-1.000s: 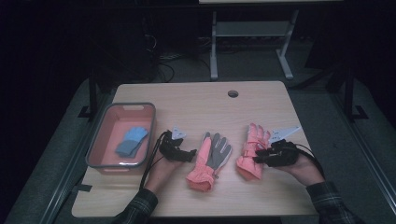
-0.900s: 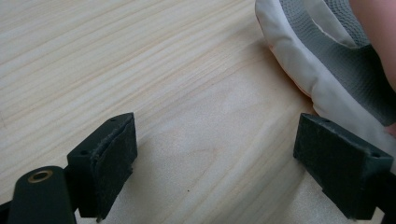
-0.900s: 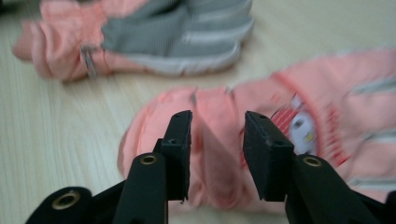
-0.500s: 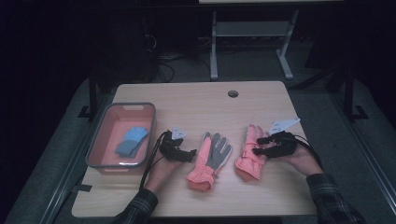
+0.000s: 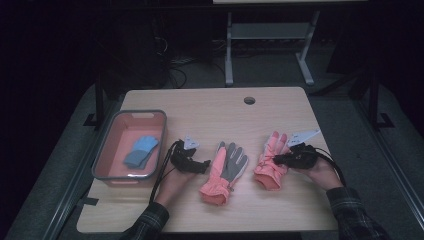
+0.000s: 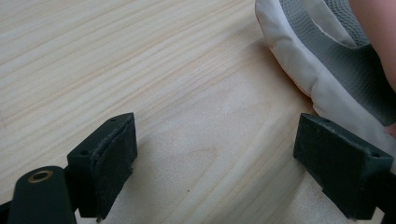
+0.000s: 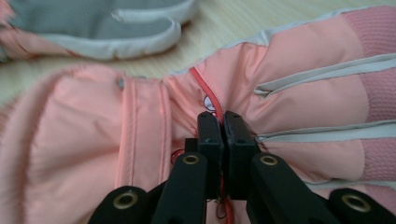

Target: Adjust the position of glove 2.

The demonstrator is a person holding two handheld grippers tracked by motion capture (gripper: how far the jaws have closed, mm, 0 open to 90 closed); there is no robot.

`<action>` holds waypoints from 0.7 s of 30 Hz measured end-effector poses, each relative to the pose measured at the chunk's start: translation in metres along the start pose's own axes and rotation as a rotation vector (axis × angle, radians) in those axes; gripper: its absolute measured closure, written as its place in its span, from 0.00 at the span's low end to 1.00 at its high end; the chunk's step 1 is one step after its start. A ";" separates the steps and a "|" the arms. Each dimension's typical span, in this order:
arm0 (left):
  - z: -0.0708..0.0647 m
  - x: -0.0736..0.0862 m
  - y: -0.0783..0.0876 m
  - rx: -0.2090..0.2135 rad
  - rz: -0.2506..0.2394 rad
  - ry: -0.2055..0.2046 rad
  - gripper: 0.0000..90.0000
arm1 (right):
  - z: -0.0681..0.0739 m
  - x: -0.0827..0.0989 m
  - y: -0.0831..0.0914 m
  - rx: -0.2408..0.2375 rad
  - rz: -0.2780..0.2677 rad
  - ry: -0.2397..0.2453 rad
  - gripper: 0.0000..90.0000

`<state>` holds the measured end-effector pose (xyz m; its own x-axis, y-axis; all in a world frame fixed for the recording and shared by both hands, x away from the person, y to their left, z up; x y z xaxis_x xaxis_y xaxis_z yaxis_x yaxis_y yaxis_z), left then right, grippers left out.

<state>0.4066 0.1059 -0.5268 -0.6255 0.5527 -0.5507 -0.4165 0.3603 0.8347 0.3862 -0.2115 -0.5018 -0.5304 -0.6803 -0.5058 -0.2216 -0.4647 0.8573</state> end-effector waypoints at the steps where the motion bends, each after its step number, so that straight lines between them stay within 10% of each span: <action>1: 0.000 0.000 0.000 0.000 0.000 0.000 0.14 | 0.000 -0.001 0.003 -0.016 -0.015 -0.010 0.97; 11: 0.000 0.000 0.000 0.001 0.001 0.000 0.14 | 0.002 -0.010 0.032 -0.043 -0.091 -0.087 0.97; 21: 0.000 0.000 0.000 0.002 -0.003 0.005 0.14 | 0.027 -0.044 0.046 -0.049 -0.145 -0.059 0.97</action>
<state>0.4065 0.1054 -0.5267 -0.6278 0.5478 -0.5530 -0.4172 0.3629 0.8332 0.3778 -0.1874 -0.4375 -0.5431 -0.5701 -0.6164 -0.2599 -0.5840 0.7691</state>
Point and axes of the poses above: each handheld gripper's, and its own axes: y roughly backward along the jaws, x roughly out of its underside, z roughly to its left, the point moved 7 cm from there along -y, roughly forward along the jaws, and after that the axes turned 13 degrees about z, right-handed, at the moved point
